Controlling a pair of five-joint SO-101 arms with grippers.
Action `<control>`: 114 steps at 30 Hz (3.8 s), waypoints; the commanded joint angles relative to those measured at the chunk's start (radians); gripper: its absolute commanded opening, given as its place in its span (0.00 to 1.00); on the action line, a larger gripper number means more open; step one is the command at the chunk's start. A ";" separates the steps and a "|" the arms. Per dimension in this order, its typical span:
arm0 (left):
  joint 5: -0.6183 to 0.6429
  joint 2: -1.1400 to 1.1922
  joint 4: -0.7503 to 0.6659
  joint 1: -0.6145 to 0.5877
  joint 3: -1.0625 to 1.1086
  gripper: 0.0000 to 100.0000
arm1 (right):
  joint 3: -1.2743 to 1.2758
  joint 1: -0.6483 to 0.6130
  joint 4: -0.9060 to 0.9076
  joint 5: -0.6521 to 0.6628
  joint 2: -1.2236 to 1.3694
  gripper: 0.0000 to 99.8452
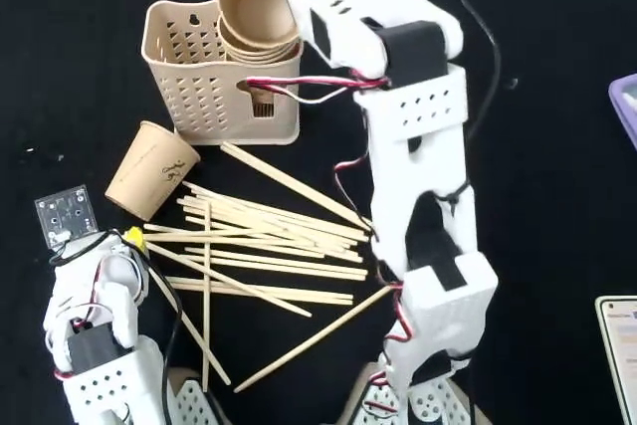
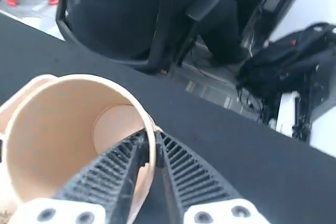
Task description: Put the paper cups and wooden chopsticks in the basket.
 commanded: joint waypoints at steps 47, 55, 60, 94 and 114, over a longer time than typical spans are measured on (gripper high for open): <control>0.003 -0.002 -0.020 0.012 -0.012 0.20 | -0.130 -0.060 -0.155 -0.002 0.104 0.18; 0.003 -0.002 -0.020 0.012 -0.012 0.20 | -0.120 -0.060 -0.138 -0.008 0.107 0.18; 0.003 -0.002 -0.020 0.012 -0.012 0.20 | -0.094 -0.058 -0.137 -0.008 0.110 0.18; 0.034 -0.002 -0.009 -0.105 -0.061 0.20 | -0.607 -0.035 0.394 -0.005 0.039 0.18; 0.068 0.000 -0.120 -0.228 -0.134 0.20 | 1.024 -0.224 0.230 0.164 -0.731 0.18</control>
